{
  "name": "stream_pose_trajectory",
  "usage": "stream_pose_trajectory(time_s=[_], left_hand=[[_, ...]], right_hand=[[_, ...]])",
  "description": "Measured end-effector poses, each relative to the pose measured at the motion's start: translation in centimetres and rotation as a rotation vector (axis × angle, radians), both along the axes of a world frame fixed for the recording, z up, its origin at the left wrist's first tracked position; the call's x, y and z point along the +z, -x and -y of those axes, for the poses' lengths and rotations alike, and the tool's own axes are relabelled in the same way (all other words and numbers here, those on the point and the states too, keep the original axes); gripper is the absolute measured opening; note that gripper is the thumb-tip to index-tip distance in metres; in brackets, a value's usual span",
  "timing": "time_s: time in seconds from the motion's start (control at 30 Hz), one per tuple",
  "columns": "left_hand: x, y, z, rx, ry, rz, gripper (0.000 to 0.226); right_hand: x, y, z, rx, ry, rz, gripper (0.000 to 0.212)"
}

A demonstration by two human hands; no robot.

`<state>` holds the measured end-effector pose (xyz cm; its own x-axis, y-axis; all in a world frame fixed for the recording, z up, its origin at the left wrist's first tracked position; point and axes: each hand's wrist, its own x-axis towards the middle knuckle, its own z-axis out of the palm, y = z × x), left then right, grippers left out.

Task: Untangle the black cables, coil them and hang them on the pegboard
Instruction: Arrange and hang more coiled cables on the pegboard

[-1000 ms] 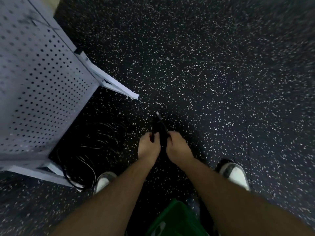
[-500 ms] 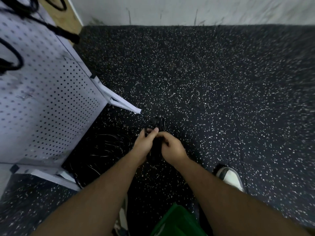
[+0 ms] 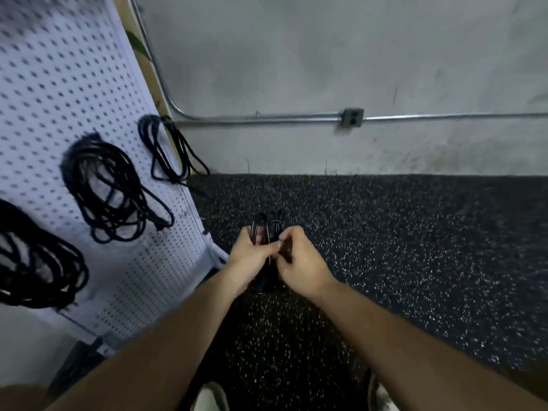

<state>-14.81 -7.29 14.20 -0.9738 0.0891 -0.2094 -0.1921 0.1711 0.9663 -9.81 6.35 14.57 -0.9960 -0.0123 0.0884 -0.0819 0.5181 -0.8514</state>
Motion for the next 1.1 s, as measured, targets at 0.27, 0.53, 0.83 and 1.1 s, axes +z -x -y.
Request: stream_pose_trajectory(time_s=[0.27, 0.53, 0.83, 1.1], left_hand=[[14.2, 0.8, 2.1, -0.059, 0.05, -0.23, 0.024], [16.9, -0.3, 3.4, -0.059, -0.131, -0.24, 0.016], [14.6, 1.5, 4.8, -0.017, -0.211, -0.204, 0.021], [13.7, 2.9, 4.1, 0.24, -0.098, -0.284, 0.037]], right_hand=[[12.1, 0.4, -1.6, -0.033, 0.146, -0.144, 0.021], [10.0, 1.7, 0.9, -0.044, 0.548, 0.575, 0.08], [12.8, 5.1, 2.7, -0.146, 0.911, 0.175, 0.021], [13.7, 4.8, 4.2, -0.14, 1.021, 0.143, 0.007]])
